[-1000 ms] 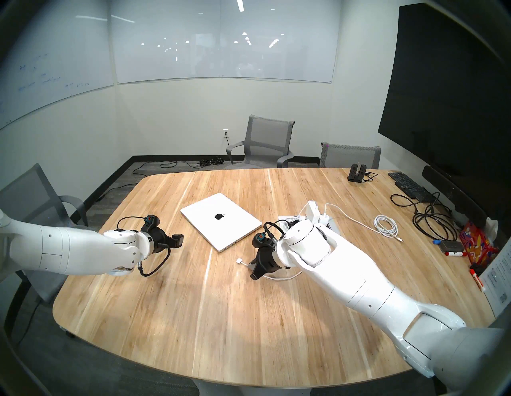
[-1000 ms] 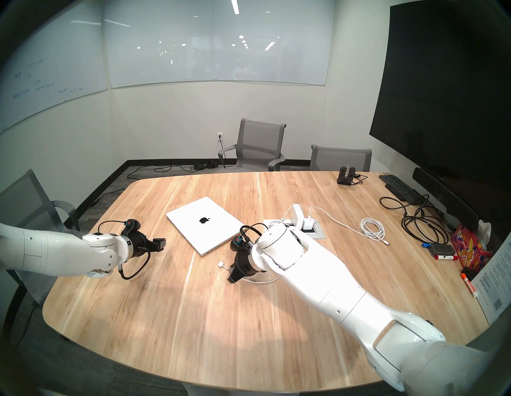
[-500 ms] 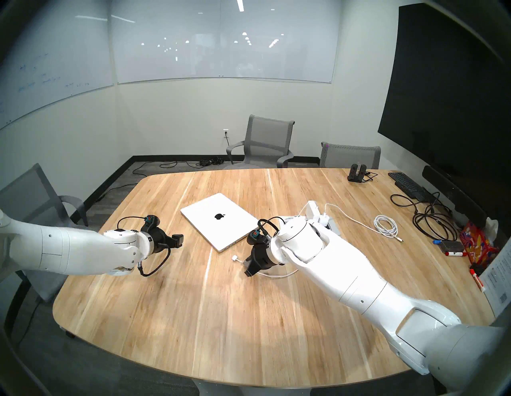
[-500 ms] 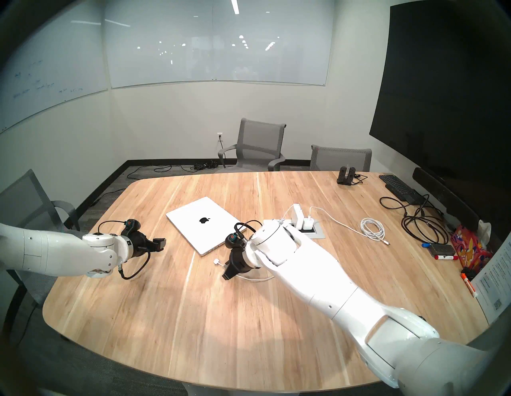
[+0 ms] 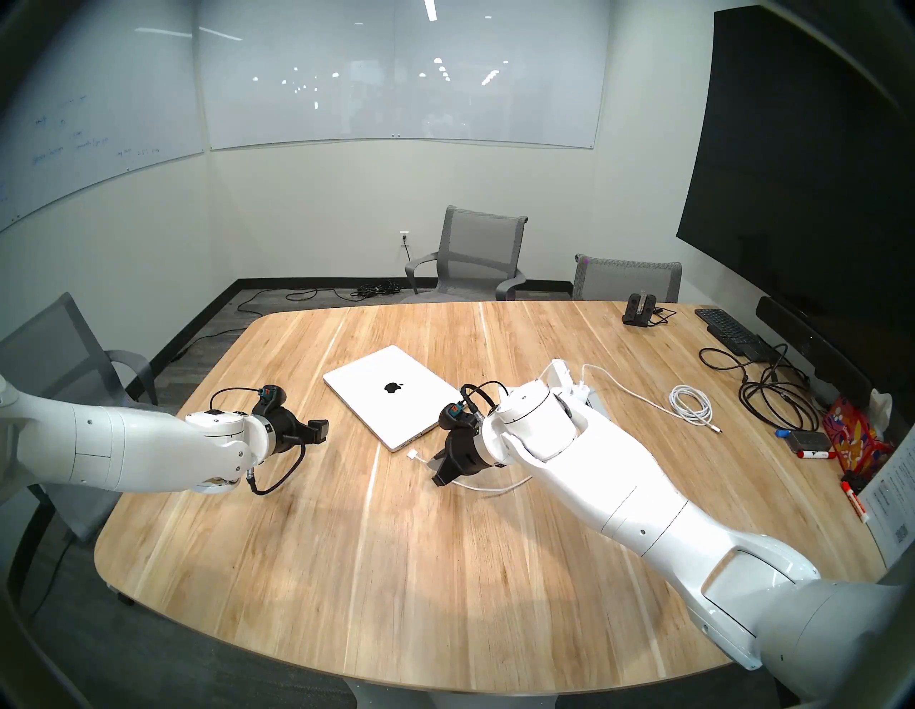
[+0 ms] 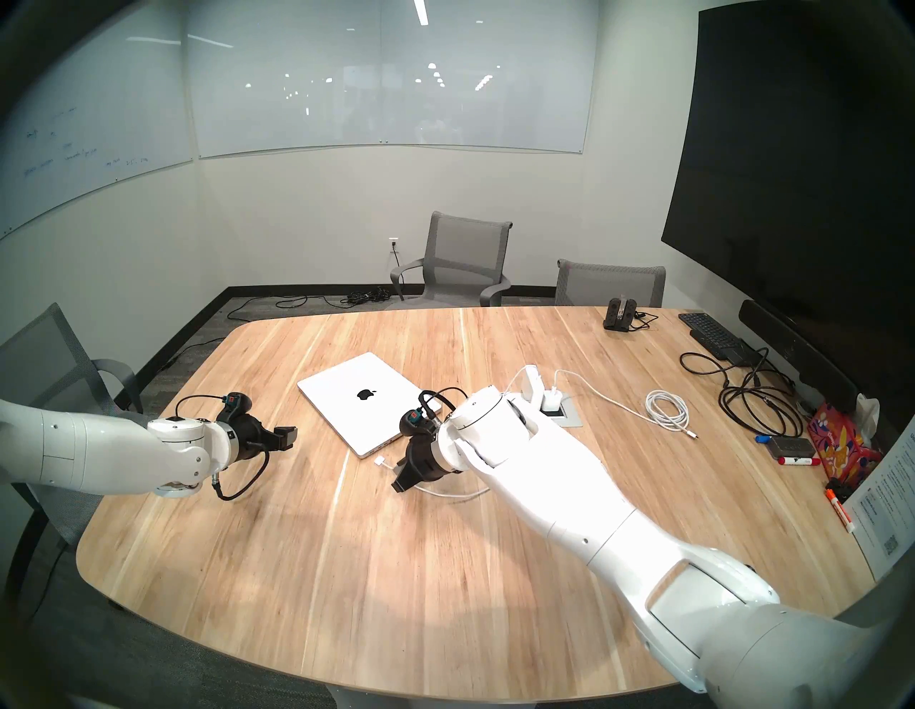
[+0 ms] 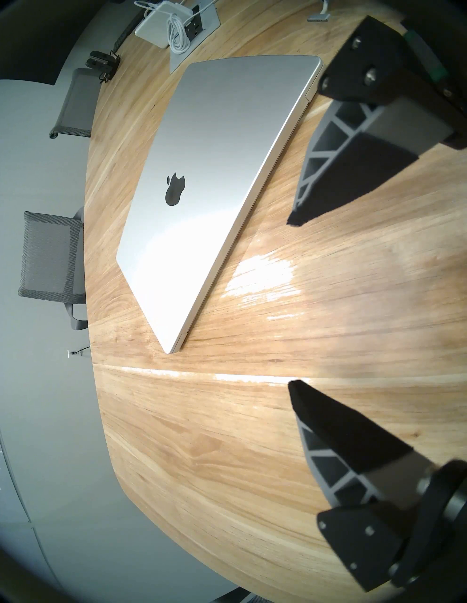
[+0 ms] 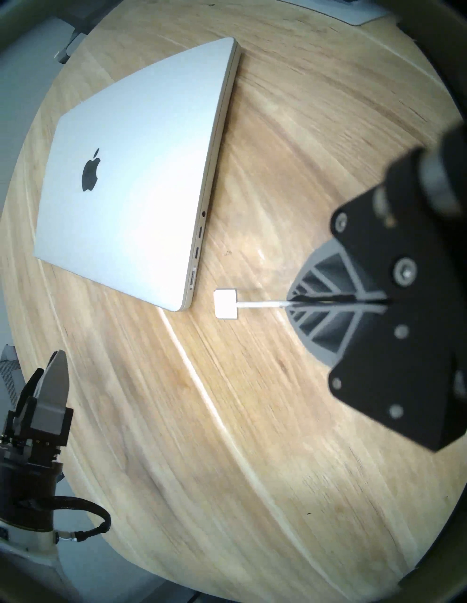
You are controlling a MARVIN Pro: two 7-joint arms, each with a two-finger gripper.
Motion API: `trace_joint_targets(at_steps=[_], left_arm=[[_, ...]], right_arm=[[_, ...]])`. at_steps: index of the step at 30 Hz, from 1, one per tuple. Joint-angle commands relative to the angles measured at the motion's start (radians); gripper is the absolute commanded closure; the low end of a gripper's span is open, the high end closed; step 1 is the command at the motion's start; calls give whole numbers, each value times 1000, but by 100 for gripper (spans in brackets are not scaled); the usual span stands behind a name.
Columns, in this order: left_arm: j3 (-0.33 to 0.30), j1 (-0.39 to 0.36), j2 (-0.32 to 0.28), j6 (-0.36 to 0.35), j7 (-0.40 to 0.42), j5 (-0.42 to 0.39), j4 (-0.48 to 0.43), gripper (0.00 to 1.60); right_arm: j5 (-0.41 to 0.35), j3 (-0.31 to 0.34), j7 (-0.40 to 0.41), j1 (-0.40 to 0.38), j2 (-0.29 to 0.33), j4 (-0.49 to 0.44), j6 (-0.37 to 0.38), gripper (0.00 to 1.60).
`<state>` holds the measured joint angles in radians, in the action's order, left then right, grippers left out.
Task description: Plug the charging cable into the port of a MacBook
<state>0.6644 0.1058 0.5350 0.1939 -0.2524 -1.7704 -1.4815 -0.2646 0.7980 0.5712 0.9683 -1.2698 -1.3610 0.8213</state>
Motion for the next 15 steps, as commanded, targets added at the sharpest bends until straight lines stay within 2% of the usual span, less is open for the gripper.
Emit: trace_joint_targets(at_steps=[1, 15], left_arm=[[-12, -15, 2, 3, 0, 1, 0, 0], [-12, -15, 2, 3, -1, 1, 0, 0]], right_arm=[[-19, 20, 2, -8, -26, -9, -3, 160], [-25, 26, -7, 10, -30, -14, 43, 160]])
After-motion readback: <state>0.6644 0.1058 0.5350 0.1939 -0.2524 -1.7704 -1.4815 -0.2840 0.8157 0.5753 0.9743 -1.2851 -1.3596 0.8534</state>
